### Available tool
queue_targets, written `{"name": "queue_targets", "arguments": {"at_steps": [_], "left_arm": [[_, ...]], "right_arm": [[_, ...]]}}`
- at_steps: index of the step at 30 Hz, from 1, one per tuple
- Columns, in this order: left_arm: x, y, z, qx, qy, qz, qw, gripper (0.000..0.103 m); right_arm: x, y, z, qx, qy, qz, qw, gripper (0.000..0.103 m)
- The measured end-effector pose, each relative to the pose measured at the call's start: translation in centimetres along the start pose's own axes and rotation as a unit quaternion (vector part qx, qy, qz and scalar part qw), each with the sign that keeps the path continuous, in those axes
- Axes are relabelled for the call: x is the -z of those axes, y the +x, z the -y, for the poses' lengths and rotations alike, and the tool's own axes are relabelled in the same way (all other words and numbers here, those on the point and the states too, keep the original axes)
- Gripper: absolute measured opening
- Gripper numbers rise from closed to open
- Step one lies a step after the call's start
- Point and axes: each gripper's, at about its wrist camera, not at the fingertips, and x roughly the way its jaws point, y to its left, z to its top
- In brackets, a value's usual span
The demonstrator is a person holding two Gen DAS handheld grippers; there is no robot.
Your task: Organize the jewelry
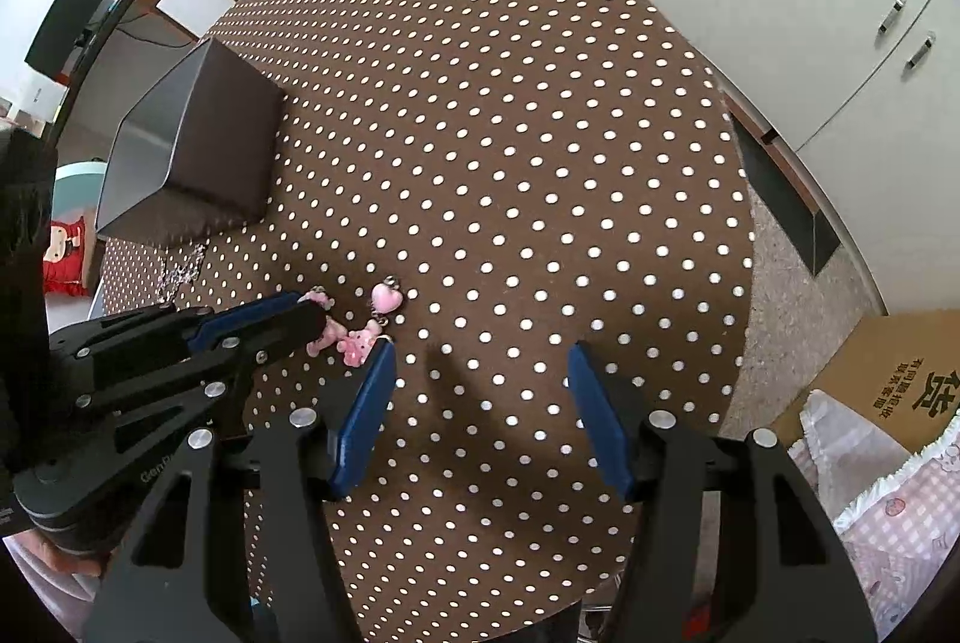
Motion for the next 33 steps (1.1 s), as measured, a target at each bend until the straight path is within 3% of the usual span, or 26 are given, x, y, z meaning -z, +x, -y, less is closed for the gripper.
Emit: {"name": "queue_targets", "arguments": {"at_steps": [8, 14, 18, 22, 28, 31, 33], "left_arm": [[0.8, -1.7, -1.6, 0.006, -0.012, 0.012, 0.9998, 0.005], [1.6, -3.4, -2.7, 0.009, -0.027, 0.025, 0.9993, 0.005], [2.1, -4.2, -3.6, 0.012, -0.038, 0.029, 0.9988, 0.005], [3.0, -5.2, -4.5, 0.012, -0.044, 0.036, 0.9983, 0.005], [3.9, -6.2, -5.5, 0.011, -0.049, 0.041, 0.9979, 0.005], [4.6, -6.6, -5.7, 0.012, -0.048, 0.043, 0.9979, 0.005], [4.9, -7.0, -5.7, 0.012, -0.045, 0.046, 0.9979, 0.005]], "right_arm": [[-0.4, 0.1, -1.6, -0.015, -0.012, 0.006, 1.0, 0.055], [-1.3, 1.1, -3.0, -0.025, -0.019, 0.004, 0.999, 0.035], [-1.9, 1.8, -4.2, -0.019, -0.033, 0.006, 0.999, 0.031], [-2.0, 2.2, -5.8, -0.003, -0.07, 0.008, 0.998, 0.012], [-1.4, 2.4, -6.6, -0.016, -0.078, 0.005, 0.997, 0.011], [-1.5, 2.1, -7.0, -0.021, -0.08, 0.009, 0.997, 0.001], [-0.9, 1.7, -7.3, -0.026, -0.082, 0.017, 0.996, 0.001]]}}
